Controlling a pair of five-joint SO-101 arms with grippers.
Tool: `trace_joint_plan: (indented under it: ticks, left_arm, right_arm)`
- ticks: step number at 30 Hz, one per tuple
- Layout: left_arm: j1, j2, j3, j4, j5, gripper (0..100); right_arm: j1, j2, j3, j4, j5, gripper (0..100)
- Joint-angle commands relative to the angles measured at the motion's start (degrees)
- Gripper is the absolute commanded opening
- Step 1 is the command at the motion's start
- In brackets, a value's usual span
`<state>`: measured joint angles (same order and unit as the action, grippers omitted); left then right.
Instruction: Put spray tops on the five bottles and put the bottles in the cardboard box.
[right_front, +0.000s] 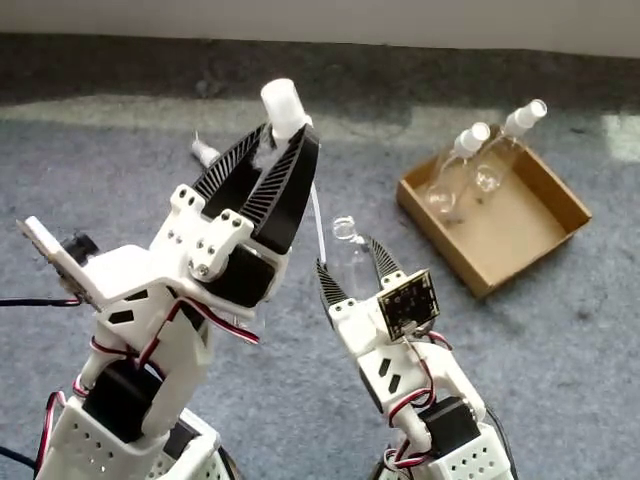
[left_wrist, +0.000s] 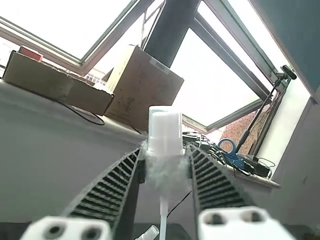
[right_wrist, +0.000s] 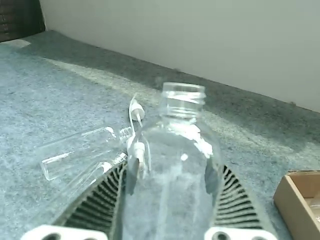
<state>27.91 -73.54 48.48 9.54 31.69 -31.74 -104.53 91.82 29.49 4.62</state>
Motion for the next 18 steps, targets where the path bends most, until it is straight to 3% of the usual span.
trace_joint_plan:
  ticks: [1, 6, 13, 18]
  left_arm:
    - [0.8, -0.7, -4.4, -5.4, 0.3, 1]
    - [0.4, -0.7, -4.3, -5.5, 0.3, 1]
    - [-5.6, -0.7, -4.0, -5.5, 0.4, 1]
    - [-6.8, -0.7, -4.0, -5.5, 0.4, 1]
  right_arm:
    - [0.7, -0.9, -4.9, -1.5, -0.2, 12.4]
    - [1.1, -0.9, -10.4, -1.5, -0.2, 12.4]
    - [1.1, -0.9, -11.4, -2.2, -0.1, 12.4]
    - [1.2, -0.9, -3.6, -14.1, -0.1, 12.4]
